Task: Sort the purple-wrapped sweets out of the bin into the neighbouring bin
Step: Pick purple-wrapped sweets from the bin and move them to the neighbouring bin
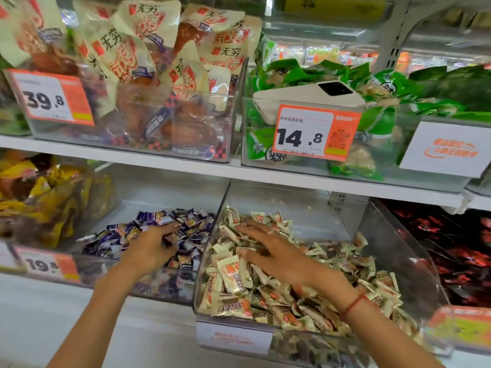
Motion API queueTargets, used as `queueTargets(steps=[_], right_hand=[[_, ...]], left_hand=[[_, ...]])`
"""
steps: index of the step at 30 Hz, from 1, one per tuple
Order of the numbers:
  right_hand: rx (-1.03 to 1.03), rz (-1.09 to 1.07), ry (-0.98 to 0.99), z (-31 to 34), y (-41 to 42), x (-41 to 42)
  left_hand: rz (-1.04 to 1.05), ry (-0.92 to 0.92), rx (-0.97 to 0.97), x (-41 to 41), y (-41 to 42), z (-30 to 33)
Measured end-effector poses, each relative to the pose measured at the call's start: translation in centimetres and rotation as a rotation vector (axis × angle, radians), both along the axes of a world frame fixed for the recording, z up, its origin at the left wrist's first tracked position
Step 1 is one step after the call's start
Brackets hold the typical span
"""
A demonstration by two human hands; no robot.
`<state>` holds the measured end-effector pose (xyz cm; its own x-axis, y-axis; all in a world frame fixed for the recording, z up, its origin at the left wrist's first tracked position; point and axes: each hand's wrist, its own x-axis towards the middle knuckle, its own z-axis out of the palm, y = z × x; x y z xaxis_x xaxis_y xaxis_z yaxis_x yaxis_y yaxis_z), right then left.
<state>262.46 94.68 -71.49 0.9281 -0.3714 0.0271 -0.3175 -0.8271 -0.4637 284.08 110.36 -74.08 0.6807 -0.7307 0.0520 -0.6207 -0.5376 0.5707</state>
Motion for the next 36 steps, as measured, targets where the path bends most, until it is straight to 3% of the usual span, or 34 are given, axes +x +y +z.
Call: queueTargets(steps=[2,5,7,9,11,13,16,19,23,28,36], right_hand=[[-0.015,0.021,-0.073,0.8,-0.1,-1.5],[0.086,-0.023,-0.234,2.0,-0.4,-5.6],[0.015,-0.129,-0.292,2.5,-1.4,-9.6],[-0.213,-0.261,-0.331,2.6,-3.1,-13.8],[-0.416,-0.393,-0.322,2.5,-4.8,-17.1],[-0.488,-0.455,-0.295,1.8,-6.6,-19.0],[-0.256,-0.494,-0.35,0.7,-7.5,-19.5],[-0.216,-0.523,-0.362,-0.1,-7.4,-19.3],[-0.296,-0.546,-0.297,-0.7,-7.6,-18.9],[-0.321,-0.52,-0.281,-0.7,-7.5,-18.8],[-0.315,-0.54,-0.27,0.0,-6.6,-18.6]], left_hand=[[0.016,-0.106,-0.023,-0.6,-0.4,1.1],[0.065,-0.213,-0.373,-3.3,-0.7,4.5],[-0.072,-0.067,-0.612,-6.1,-0.9,6.6],[-0.283,0.052,-0.646,-9.2,-1.3,7.8],[-0.514,0.079,-0.507,-12.1,-2.7,7.8],[-0.756,0.052,-0.251,-14.7,-5.4,6.9],[-1.105,-0.02,0.138,-18.5,-10.3,5.7],[-1.26,0.048,0.337,-21.4,-14.8,5.3],[-1.231,-0.017,0.476,-22.9,-19.1,3.3],[-0.997,-0.524,0.339,-21.2,-20.3,0.9],[-0.606,-0.568,0.448,-14.5,-20.5,3.0]])
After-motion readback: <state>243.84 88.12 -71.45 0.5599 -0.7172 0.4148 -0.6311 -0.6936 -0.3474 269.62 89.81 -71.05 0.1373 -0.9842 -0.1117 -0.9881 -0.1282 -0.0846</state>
